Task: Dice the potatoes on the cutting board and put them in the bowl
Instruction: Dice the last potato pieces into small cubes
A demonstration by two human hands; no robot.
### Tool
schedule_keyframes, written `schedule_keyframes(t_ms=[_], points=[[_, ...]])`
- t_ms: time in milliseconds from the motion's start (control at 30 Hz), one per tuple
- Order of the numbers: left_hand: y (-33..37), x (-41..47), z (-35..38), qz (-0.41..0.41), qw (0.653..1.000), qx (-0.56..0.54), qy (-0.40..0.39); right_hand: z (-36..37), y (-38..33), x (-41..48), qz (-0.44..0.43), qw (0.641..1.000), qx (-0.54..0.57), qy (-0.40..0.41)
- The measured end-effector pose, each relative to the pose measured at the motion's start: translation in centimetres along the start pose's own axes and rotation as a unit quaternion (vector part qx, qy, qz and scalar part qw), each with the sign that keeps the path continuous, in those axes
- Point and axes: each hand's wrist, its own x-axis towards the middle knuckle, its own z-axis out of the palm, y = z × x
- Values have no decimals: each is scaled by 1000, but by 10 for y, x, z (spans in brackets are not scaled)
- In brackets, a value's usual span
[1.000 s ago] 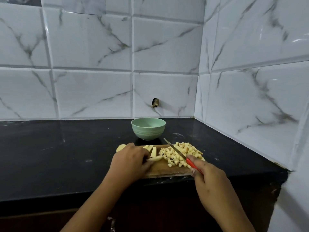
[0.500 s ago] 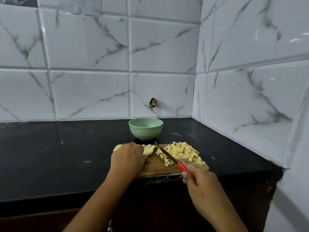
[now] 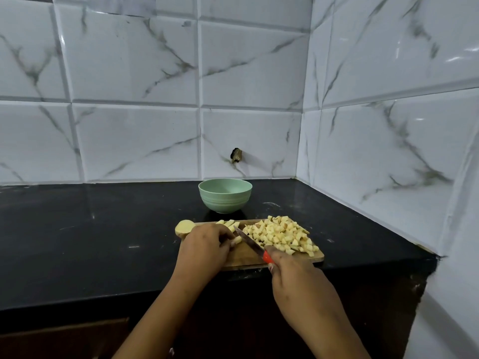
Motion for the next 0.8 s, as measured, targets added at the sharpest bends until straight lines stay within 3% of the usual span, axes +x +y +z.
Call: schedule_keyframes(t_ms=[467,800], points=[[-5,3,4,4,996,-86,-11,8,-3,6,-16,998,-56,-15],[-5,-1,3,-4,995,-96,8,-5,-6,4,-24,997,-67,21]])
